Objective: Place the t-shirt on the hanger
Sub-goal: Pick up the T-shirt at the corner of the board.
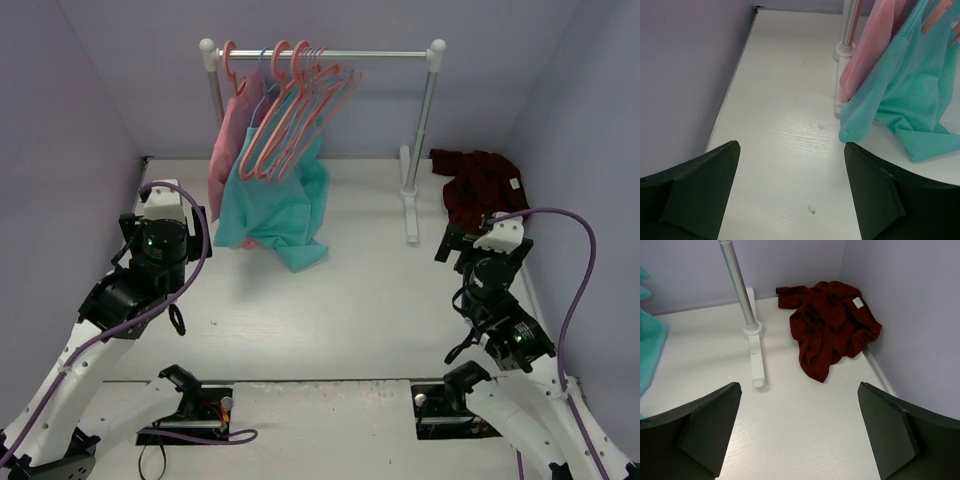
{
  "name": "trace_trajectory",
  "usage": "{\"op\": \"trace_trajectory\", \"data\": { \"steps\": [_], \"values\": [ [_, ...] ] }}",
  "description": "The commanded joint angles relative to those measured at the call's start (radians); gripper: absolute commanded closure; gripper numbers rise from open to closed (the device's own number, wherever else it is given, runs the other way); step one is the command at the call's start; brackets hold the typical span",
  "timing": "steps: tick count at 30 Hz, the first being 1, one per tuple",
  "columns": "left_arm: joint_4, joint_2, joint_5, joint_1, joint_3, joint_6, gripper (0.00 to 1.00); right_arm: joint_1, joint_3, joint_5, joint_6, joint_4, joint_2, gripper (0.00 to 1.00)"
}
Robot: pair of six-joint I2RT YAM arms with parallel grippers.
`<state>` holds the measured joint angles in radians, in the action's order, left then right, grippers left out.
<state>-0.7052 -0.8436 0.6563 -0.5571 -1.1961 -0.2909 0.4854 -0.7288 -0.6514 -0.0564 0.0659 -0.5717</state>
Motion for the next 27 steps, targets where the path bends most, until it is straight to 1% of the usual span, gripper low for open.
{"op": "trace_trajectory", "data": {
  "steps": [1,4,6,7,8,10,13,15,16,17,18,20,22,24,27],
  "values": [
    [0.053,-0.009,0.014,0.006,-0.015,0.001,0.19,0.002,-0.034,-0.044,-0.030,-0.093,-0.086,0.00],
    [0.045,-0.031,0.004,0.008,-0.028,0.009,0.19,0.001,-0.084,-0.091,-0.079,-0.094,-0.195,0.00],
    [0.046,-0.038,-0.019,0.008,-0.033,0.000,0.19,-0.007,-0.146,-0.118,-0.140,-0.095,-0.322,0.00],
    [0.047,-0.040,-0.026,0.009,-0.034,-0.009,0.19,-0.014,-0.171,-0.139,-0.174,-0.095,-0.324,0.00],
    [0.052,-0.043,-0.045,0.011,-0.039,-0.027,0.19,-0.047,-0.208,-0.153,-0.249,-0.095,-0.396,0.00],
    [0.052,-0.055,-0.071,0.013,-0.054,-0.032,0.19,-0.169,-0.257,-0.061,-0.336,-0.099,-0.519,0.00],
    [0.046,-0.089,-0.097,0.016,-0.087,-0.019,0.19,-0.368,-0.338,0.117,-0.419,-0.100,-0.706,0.00],
    [0.046,-0.095,-0.115,0.017,-0.104,-0.010,0.19,-0.428,-0.403,0.153,-0.421,-0.107,-0.813,0.00],
    [0.047,-0.105,-0.129,0.019,-0.114,-0.012,0.19,-0.457,-0.476,0.154,-0.413,-0.107,-0.909,0.00],
    [0.051,-0.107,-0.138,0.019,-0.118,-0.015,0.19,-0.475,-0.531,0.149,-0.414,-0.107,-0.944,0.00],
    [0.049,-0.111,-0.144,0.019,-0.120,-0.017,0.19,-0.480,-0.569,0.137,-0.413,-0.109,-1.022,0.00],
    [0.047,-0.125,-0.157,0.020,-0.122,-0.017,0.19,-0.481,-0.627,0.108,-0.410,-0.112,-1.110,0.00],
    [0.047,-0.127,-0.177,0.021,-0.118,-0.028,0.19,-0.519,-0.706,0.107,-0.394,-0.121,-1.225,0.00],
    [0.047,-0.125,-0.205,0.022,-0.107,-0.042,0.19,-0.546,-0.813,0.155,-0.374,-0.126,-1.373,0.00],
    [0.043,-0.120,-0.221,0.022,-0.096,-0.049,0.19,-0.567,-0.891,0.185,-0.345,-0.127,-1.509,0.00]
  ]
}}
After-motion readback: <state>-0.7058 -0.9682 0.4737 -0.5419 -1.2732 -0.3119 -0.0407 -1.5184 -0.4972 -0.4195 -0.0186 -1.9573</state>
